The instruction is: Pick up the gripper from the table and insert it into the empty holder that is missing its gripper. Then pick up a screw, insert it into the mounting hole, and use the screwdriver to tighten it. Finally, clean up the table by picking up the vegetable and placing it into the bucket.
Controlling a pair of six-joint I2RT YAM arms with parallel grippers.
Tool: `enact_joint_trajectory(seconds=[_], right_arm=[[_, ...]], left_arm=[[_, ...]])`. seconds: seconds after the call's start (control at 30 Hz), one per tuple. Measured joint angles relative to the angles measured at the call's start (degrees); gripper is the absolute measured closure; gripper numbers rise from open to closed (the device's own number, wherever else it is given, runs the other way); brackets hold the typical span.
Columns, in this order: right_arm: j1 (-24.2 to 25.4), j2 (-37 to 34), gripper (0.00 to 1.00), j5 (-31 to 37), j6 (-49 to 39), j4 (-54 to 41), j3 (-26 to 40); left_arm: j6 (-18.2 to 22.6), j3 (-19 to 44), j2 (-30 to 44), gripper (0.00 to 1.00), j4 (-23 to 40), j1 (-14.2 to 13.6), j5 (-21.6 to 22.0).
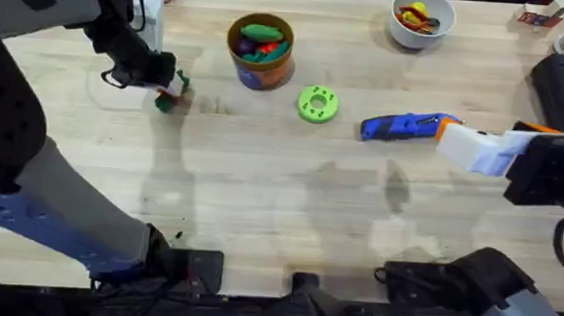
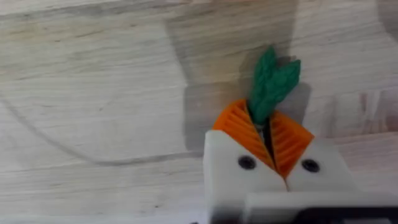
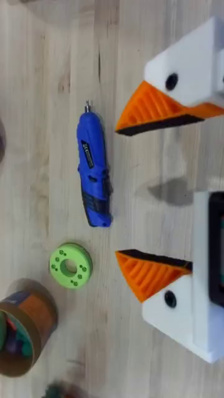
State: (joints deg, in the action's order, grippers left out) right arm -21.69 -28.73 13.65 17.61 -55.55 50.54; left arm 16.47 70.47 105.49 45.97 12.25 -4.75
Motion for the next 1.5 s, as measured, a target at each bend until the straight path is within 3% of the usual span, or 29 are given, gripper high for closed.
enact_joint_trajectory(seconds=[0.17,0.23,0.33,0.57,0.73,0.9,1.13,1.33,1.4,1.5], right_arm=[[0.00,0.01,0.008,0.00,0.00,0.02,0.00],[0.00,0.00,0.008,0.00,0.00,0.00,0.00],[0.00,0.00,0.008,0.00,0.00,0.00,0.00],[0.00,0.00,0.009,-0.01,0.00,0.00,0.00],[0.00,0.00,0.007,-0.02,0.00,0.00,0.00],[0.00,0.00,0.008,0.00,0.00,0.00,0.00],[0.00,0.02,0.007,0.00,0.00,0.00,0.00],[0.00,0.00,0.008,0.00,0.00,0.00,0.00],[0.00,0.01,0.009,0.00,0.00,0.00,0.00],[0.00,0.01,0.009,-0.01,0.00,0.00,0.00]], left_arm=[[-1.99,3.43,-0.02,0.985,2.40,0.01,-1.82],[-3.58,9.61,-0.72,0.986,5.29,-0.15,-3.48],[-4.23,14.15,-2.93,0.986,7.05,-0.91,-3.81],[-4.74,22.94,-8.78,0.988,8.70,-8.02,-4.64],[-4.74,23.68,-9.04,0.988,8.89,-14.53,-8.10],[-4.76,23.68,-5.22,0.988,8.92,-19.01,-10.05],[-4.85,23.66,1.83,0.989,8.53,-20.72,-10.52],[-4.94,23.61,3.06,0.990,8.36,-20.74,-10.52],[-4.94,23.61,3.02,0.764,8.23,-20.74,-10.54],[-4.96,23.61,3.04,0.270,8.25,-20.74,-10.63]])
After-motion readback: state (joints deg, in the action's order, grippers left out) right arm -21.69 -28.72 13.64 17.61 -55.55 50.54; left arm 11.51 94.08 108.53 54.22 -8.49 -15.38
